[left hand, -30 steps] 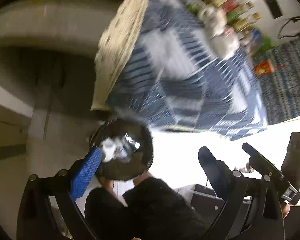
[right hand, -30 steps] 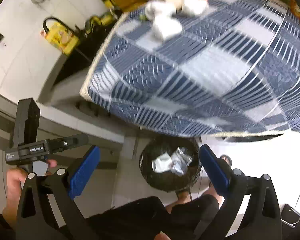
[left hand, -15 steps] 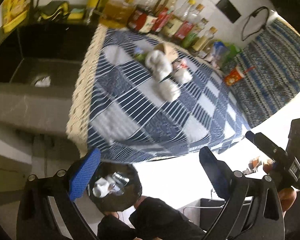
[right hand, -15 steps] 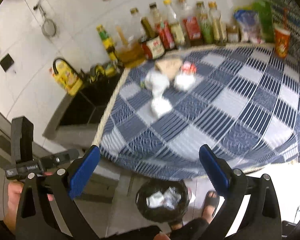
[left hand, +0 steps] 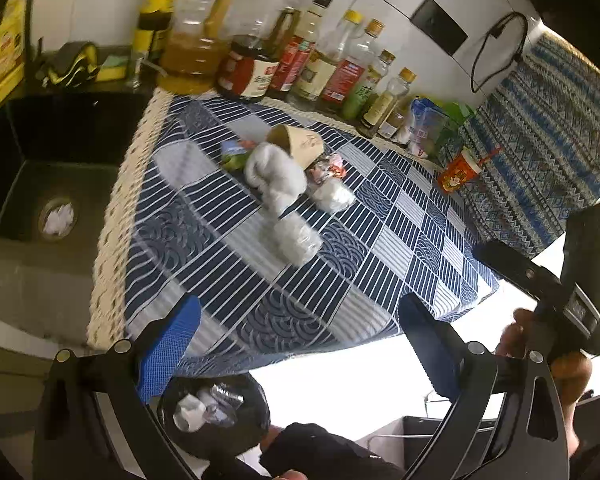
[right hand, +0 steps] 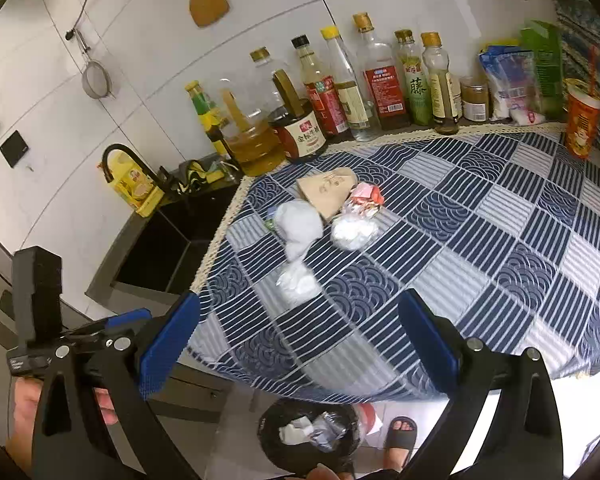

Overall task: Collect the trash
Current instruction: 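Raise both tools back up toward the trash on the counter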

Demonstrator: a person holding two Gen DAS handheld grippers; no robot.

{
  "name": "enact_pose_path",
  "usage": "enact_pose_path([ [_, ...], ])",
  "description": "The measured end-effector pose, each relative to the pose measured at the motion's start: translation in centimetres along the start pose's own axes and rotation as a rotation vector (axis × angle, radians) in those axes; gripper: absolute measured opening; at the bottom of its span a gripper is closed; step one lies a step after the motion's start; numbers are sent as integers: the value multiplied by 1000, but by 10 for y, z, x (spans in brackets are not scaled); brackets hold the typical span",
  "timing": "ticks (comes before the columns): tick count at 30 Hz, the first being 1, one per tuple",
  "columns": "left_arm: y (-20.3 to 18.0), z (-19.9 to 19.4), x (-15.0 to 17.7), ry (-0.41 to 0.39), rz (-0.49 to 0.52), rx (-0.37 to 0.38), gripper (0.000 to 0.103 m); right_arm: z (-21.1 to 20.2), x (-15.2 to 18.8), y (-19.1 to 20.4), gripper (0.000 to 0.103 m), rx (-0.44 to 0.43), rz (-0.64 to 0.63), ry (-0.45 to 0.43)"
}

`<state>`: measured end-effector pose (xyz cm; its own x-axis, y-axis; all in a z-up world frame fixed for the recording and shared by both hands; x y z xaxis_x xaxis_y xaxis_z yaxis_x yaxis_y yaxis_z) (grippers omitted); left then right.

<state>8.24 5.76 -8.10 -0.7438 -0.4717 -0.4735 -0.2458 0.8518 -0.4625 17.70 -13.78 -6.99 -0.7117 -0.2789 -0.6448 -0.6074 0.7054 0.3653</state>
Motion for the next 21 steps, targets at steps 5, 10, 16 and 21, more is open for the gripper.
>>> enact_pose_path([
  [5,-17,28,-13,16,-7,-27,96,29,-18,-23,98,-38,-33,50],
  [10,-24,61,-22,53,-40,-62,96,61,-30,-44,98,-58,-49,99],
  [16,-27,95,-32,91,-58,-120,96,102,-43,-67,98,-87,-68,154],
  [21,-26,118,-41,111,-62,-165,96,137,-50,-77,98,-127,-96,222],
])
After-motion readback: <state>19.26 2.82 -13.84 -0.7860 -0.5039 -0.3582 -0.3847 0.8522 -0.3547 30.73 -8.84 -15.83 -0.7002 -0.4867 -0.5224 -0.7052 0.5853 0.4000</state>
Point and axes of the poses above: each gripper's, at about its wrist camera, not at the fingertips, and z roughly the way its jaws point, y to its left, x to its underside, the point moved 4 cm from there along z, roughly the way its jaws point, and after that the axes turned 5 degrees about -z, right-handed, at the moved point
